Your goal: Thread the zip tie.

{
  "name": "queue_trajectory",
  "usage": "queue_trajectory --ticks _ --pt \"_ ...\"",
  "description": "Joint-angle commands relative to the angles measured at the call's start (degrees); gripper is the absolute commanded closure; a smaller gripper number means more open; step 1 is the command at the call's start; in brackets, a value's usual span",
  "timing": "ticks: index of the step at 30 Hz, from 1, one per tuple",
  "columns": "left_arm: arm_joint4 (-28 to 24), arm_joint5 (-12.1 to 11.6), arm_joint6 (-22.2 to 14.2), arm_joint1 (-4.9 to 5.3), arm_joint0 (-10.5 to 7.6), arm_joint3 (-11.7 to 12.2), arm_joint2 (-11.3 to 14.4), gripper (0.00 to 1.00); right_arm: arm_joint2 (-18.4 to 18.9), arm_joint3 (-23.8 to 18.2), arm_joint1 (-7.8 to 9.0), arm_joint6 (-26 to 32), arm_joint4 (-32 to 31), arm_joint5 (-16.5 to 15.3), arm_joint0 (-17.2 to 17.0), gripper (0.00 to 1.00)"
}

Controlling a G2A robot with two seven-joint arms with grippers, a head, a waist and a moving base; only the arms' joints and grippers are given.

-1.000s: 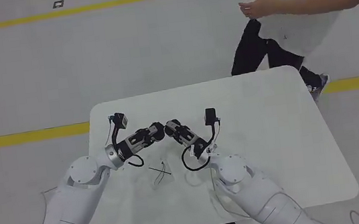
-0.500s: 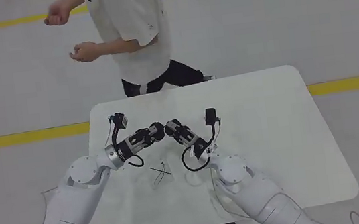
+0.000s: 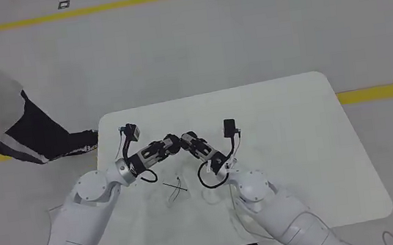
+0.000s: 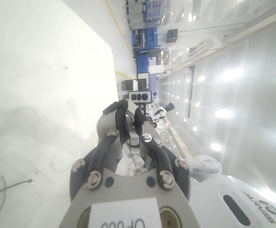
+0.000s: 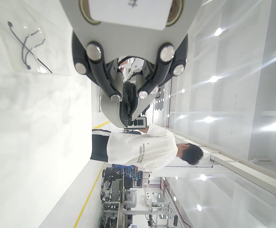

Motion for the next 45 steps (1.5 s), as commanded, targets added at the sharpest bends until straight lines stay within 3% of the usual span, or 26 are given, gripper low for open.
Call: queue_trajectory --ticks 1,9,14,22,23,24,25,39,45 --pt "0.0 0.0 0.0 -0.01 0.00 0.0 0.0 0.89 0.0 0.0 -0.03 0.1 0.0 -0.1 0.0 1.00" --pt "0.2 0.2 0.0 -0.05 0.03 0.1 0.0 0.89 0.3 -0.3 -0.11 0.2 -0.3 -0.5 -0.3 1.00" --pt "0.2 0.2 0.1 -0.08 0.03 0.1 -0.1 1.00 0.4 -0.3 -0.15 0.4 -0.4 -0.6 -0.4 1.00" --pt "0.1 -0.1 -0.2 -0.12 0.00 0.2 -0.1 1.00 0.6 -0.3 -0.26 0.6 -0.2 -0.6 -0.5 1.00" --pt "0.1 -0.2 -0.2 -0.12 0.02 0.2 -0.2 1.00 0.6 -0.3 -0.28 0.6 -0.1 -0.6 -0.5 0.80" --pt "0.1 -0.2 -0.3 -0.11 0.05 0.2 -0.3 1.00 0.7 -0.3 -0.29 0.5 0.0 -0.5 -0.5 0.09" --pt "0.1 -0.3 -0.3 -0.09 0.11 0.2 -0.3 1.00 0.8 -0.3 -0.29 0.5 0.1 -0.4 -0.5 0.00" --pt "-0.8 -2.0 -2.4 0.38 1.62 0.6 -2.4 1.00 5.1 -2.0 0.48 -0.2 0.4 -0.4 -3.1 0.00" --pt "-1.1 -2.1 -2.9 0.37 1.50 0.4 -2.4 1.00 5.2 -2.1 0.50 -0.2 0.4 -0.4 -3.2 0.00"
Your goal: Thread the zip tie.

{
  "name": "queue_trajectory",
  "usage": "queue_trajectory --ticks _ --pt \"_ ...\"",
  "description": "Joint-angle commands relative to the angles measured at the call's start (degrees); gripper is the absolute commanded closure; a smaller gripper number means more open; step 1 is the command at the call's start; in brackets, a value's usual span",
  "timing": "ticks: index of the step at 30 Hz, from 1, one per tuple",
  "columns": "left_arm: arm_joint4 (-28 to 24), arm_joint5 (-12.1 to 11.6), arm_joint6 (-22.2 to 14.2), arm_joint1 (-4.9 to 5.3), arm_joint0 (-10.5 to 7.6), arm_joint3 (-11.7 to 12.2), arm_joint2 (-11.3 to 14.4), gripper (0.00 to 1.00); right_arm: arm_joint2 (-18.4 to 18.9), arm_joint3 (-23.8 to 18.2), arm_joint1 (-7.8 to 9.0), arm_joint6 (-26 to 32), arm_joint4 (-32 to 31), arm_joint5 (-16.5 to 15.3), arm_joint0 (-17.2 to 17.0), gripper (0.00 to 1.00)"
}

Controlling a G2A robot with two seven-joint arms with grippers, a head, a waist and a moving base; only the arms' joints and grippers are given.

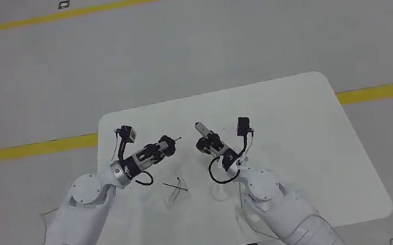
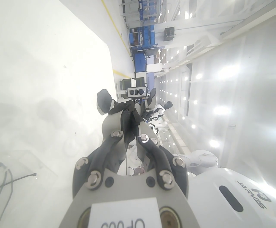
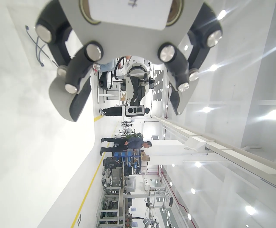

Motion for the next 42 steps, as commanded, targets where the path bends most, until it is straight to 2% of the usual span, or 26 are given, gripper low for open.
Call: queue_trajectory --ticks 1,9,11,15,19,23,26,32,33,35,36,40,42 --pt "0.0 0.0 0.0 0.00 0.00 0.0 0.0 1.00 0.0 0.0 0.00 0.0 0.0 0.0 0.0 0.00" --pt "0.3 0.3 0.2 -0.02 0.20 -0.5 0.2 1.00 0.0 0.0 0.00 0.0 0.0 0.0 0.0 0.00" --pt "0.4 0.0 -0.6 0.14 0.36 -0.1 -0.4 1.00 0.1 -0.2 0.01 0.2 0.4 -0.1 -0.1 0.00" --pt "-2.3 0.0 -6.5 0.46 0.61 1.7 -2.1 1.00 1.1 -0.1 0.43 8.1 3.5 0.0 0.8 0.00" --pt "-6.2 0.0 -15.2 0.57 0.43 4.1 -4.0 1.00 2.0 1.5 1.21 22.9 7.0 2.6 3.6 0.00" --pt "-8.5 0.0 -20.3 0.20 -0.24 6.6 -4.8 1.00 1.6 3.7 1.47 32.3 10.0 4.9 6.2 0.00" --pt "-8.5 0.0 -20.7 -0.10 -1.02 8.3 -5.2 1.00 1.6 3.7 1.47 32.3 10.0 4.9 6.2 0.00" --pt "-8.5 0.2 -20.5 -0.12 -0.98 8.2 -5.1 1.00 1.5 3.7 1.45 32.3 10.4 4.9 6.0 0.00" --pt "-8.6 0.9 -20.5 -0.19 -0.91 7.5 -4.6 1.00 1.6 4.2 1.41 33.3 13.3 5.6 5.8 0.00" --pt "-8.3 1.1 -21.0 -0.16 -1.23 8.4 -4.4 1.00 1.9 5.2 1.59 35.9 14.1 5.8 6.3 0.00" --pt "-8.2 0.9 -21.5 -0.15 -1.46 9.0 -4.2 1.00 1.9 5.9 1.55 38.9 17.7 5.8 6.5 0.00" --pt "-11.4 0.0 -27.4 -0.12 -2.08 11.2 -4.0 1.00 2.2 8.8 1.71 44.8 21.5 6.0 8.2 0.00" --pt "-12.2 0.0 -28.8 -0.11 -2.31 12.0 -4.2 1.00 1.8 10.1 1.67 47.4 23.2 6.1 9.2 0.00"
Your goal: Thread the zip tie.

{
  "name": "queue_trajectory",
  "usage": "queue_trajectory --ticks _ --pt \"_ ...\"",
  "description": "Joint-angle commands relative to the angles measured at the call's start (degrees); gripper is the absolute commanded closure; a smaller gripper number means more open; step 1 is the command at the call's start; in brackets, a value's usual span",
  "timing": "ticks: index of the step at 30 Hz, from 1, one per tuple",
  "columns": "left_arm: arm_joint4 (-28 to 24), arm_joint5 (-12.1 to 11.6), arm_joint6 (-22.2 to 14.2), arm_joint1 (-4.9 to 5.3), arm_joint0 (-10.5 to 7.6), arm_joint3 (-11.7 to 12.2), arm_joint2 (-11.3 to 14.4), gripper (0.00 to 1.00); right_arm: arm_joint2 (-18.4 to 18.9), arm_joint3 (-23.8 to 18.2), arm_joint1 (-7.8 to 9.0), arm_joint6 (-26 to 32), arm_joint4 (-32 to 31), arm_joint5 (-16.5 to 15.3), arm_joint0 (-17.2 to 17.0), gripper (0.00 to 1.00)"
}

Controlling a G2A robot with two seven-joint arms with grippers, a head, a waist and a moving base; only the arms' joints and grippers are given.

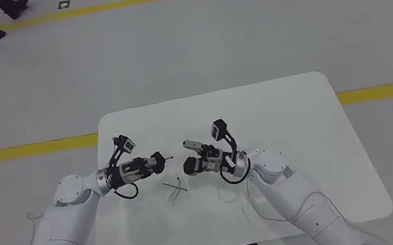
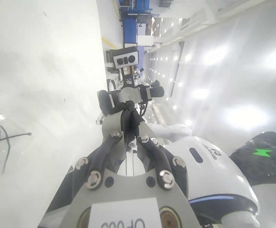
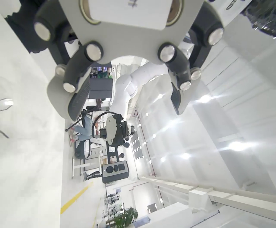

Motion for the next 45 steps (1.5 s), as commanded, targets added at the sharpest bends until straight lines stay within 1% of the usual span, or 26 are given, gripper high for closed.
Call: queue_trajectory --ticks 1,2,3,4,10,13,17,18,19,20,21,23,25,26,27,33,41,45 --pt "-0.7 0.0 -2.1 -0.01 -0.20 0.8 -0.2 1.00 -0.7 1.7 -0.12 3.5 2.3 0.3 1.2 0.00" --pt "-1.2 0.0 -3.2 -0.04 -0.25 1.3 -0.2 1.00 -1.1 2.6 -0.16 5.1 2.8 0.4 1.8 0.00" --pt "-1.2 0.0 -4.2 -0.05 -0.41 1.2 -0.1 1.00 -1.1 2.6 -0.16 5.1 2.8 0.4 1.8 0.00" --pt "-1.0 0.0 -4.2 -0.03 -0.38 0.7 0.2 1.00 -1.1 2.6 -0.16 5.1 2.8 0.4 1.8 0.00" --pt "-1.0 0.0 -4.2 -0.01 -0.35 0.7 0.2 1.00 -1.1 2.6 -0.16 5.1 2.8 0.4 1.8 0.00" --pt "-1.0 0.0 -4.2 -0.01 -0.35 0.7 0.2 1.00 -1.2 2.4 -0.18 3.7 3.3 0.1 1.3 0.00" --pt "-1.0 0.0 -4.2 -0.01 -0.35 0.7 0.2 1.00 -1.8 3.1 -0.08 5.5 3.6 -1.1 1.6 0.00" --pt "-1.0 0.0 -4.2 -0.01 -0.35 0.7 0.2 1.00 -1.9 3.4 -0.07 5.7 3.7 -1.4 1.7 0.22" --pt "-1.0 0.0 -4.2 -0.01 -0.35 0.7 0.2 1.00 -2.1 3.6 -0.08 5.7 3.8 -1.7 1.8 0.51" --pt "-1.0 0.0 -4.2 -0.01 -0.35 0.7 0.2 1.00 -2.3 3.8 -0.10 5.6 3.7 -2.0 1.9 0.56" --pt "-1.0 0.0 -4.2 -0.01 -0.35 0.7 0.2 1.00 -2.5 4.0 -0.13 5.5 3.8 -2.1 2.0 0.58" --pt "-1.0 0.0 -4.2 -0.01 -0.35 0.7 0.2 1.00 -3.0 4.6 -0.21 5.4 4.0 -2.4 2.3 0.67" --pt "-1.0 0.0 -4.2 -0.01 -0.35 0.7 0.2 1.00 -3.4 5.1 -0.28 5.2 4.1 -2.7 2.6 0.71" --pt "-1.0 0.0 -4.2 -0.01 -0.35 0.7 0.2 1.00 -3.6 5.3 -0.31 5.2 4.2 -2.8 2.7 0.76" --pt "-1.0 0.0 -4.2 -0.01 -0.35 0.7 0.2 1.00 -3.8 5.5 -0.33 5.1 4.2 -2.9 2.8 0.79" --pt "-1.0 0.0 -4.2 -0.01 -0.35 0.7 0.2 1.00 -4.8 6.7 -0.44 4.8 4.3 -3.2 3.6 0.87" --pt "-1.0 0.0 -4.2 -0.01 -0.35 0.7 0.2 1.00 -5.6 7.3 -0.47 4.5 4.2 -3.5 4.3 0.87" --pt "-1.0 0.0 -4.2 -0.01 -0.35 0.7 0.2 1.00 -6.0 7.5 -0.49 4.2 4.4 -3.7 4.5 0.85"
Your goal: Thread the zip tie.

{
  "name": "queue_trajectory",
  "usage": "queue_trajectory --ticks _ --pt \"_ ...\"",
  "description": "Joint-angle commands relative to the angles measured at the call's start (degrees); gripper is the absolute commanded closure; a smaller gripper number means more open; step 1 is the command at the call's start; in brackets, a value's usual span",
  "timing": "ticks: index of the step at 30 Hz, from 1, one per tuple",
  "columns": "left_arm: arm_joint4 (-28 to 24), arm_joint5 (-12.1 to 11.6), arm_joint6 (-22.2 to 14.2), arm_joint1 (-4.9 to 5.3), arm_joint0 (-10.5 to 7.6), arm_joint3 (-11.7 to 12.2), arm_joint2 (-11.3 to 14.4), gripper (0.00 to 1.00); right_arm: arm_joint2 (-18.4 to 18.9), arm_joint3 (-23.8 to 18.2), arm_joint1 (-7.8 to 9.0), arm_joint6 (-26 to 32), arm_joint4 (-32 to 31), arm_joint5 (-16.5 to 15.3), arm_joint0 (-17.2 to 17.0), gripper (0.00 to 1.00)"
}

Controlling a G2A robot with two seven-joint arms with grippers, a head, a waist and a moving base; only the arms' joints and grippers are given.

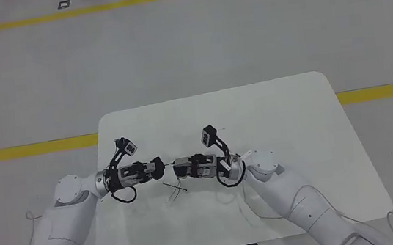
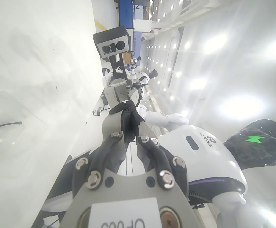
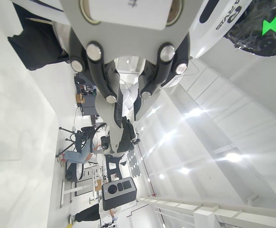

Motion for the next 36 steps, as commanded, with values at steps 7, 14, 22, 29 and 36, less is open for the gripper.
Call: queue_trajectory --ticks 7,14,22,29,36 --pt "0.0 0.0 0.0 0.00 0.00 0.0 0.0 1.00 -0.7 0.5 -0.10 -1.0 0.1 -0.4 0.7 0.87" --pt "0.0 0.0 0.0 0.00 0.00 0.0 0.0 1.00 -1.3 1.1 -0.27 -1.8 0.2 -0.7 1.5 0.89" --pt "0.0 0.0 0.0 0.00 0.00 0.0 0.0 1.00 -1.6 1.6 -0.32 -2.3 0.3 -1.1 1.9 1.00" --pt "0.0 0.0 0.0 0.00 0.00 0.0 0.0 1.00 -1.5 1.5 -0.14 -2.7 -0.3 -1.3 1.8 1.00" --pt "0.0 0.0 0.0 0.00 0.00 0.0 0.0 0.27 -1.1 0.4 0.27 -3.3 -1.6 -1.2 1.2 1.00"
